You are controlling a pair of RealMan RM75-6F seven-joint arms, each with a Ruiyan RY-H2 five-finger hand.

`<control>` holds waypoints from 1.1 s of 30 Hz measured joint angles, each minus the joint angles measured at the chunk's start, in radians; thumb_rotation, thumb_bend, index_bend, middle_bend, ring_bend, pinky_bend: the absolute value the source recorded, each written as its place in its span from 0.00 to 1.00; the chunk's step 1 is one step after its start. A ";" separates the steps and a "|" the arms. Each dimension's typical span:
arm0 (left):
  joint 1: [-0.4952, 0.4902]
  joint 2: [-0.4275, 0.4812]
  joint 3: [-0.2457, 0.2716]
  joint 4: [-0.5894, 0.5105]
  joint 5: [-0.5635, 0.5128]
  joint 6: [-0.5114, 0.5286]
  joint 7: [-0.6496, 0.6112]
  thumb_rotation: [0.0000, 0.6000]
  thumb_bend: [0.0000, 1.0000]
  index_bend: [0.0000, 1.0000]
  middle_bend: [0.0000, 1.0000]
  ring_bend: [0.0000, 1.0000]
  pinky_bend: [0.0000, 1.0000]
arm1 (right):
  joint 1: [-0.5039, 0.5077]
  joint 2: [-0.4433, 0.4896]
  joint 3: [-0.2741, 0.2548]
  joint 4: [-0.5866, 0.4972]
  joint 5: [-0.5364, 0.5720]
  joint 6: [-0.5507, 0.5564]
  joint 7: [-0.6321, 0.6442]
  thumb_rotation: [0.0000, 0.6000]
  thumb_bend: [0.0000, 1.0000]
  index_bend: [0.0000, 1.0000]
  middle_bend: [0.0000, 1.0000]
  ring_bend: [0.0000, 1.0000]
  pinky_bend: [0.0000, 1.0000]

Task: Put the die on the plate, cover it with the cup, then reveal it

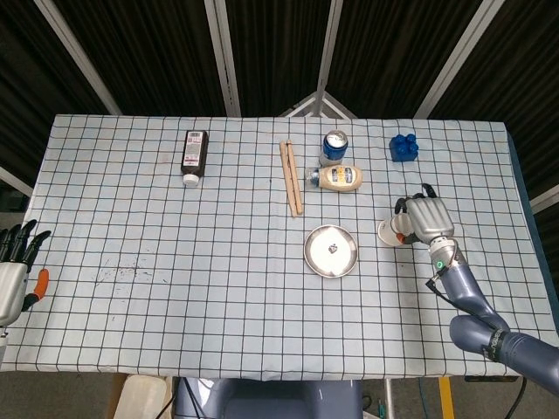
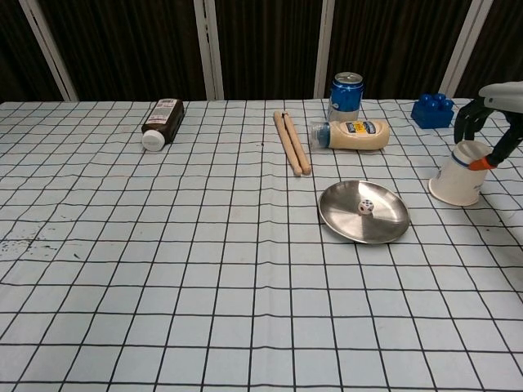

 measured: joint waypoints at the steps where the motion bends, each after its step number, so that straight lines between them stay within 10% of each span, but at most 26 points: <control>1: 0.000 0.000 0.000 0.000 0.000 0.000 0.000 1.00 0.71 0.13 0.00 0.00 0.00 | 0.000 0.001 0.001 -0.003 -0.001 0.001 0.001 1.00 0.33 0.47 0.47 0.27 0.00; 33: 0.001 0.028 0.002 0.004 0.011 -0.004 -0.074 1.00 0.71 0.13 0.00 0.00 0.00 | 0.092 0.032 0.009 -0.389 0.072 0.101 -0.282 1.00 0.36 0.47 0.48 0.27 0.00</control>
